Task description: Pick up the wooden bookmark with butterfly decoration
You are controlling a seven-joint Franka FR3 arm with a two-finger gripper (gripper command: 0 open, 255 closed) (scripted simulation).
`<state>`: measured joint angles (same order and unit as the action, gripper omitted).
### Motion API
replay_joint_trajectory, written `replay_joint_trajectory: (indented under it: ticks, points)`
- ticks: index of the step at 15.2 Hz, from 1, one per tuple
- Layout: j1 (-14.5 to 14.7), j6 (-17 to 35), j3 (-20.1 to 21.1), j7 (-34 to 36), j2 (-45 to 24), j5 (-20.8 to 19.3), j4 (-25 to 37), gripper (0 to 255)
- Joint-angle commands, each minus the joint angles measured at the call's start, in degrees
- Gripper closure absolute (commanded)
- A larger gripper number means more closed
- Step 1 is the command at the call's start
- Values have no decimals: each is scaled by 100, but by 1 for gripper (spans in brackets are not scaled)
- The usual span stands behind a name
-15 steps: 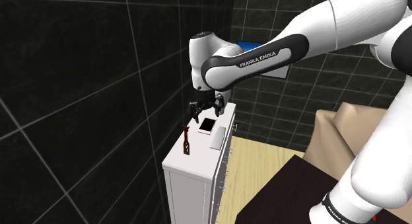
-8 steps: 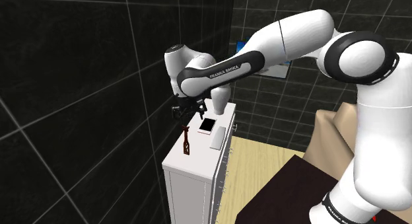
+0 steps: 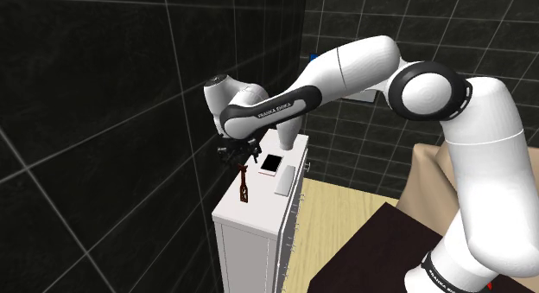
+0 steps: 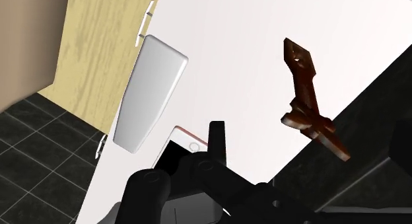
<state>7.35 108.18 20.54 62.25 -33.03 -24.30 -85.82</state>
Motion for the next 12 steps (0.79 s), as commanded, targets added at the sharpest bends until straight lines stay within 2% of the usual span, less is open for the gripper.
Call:
replay_joint_trajectory:
  ticks: [1, 4, 5, 12]
  points:
    - [10, 115, -15, 50, -62, -32, -62, 0]
    - [13, 202, -28, 79, -113, -58, -105, 0]
    - [14, 196, -31, 75, -124, -59, -86, 255]
    - [17, 192, -33, 74, -135, -61, -72, 255]
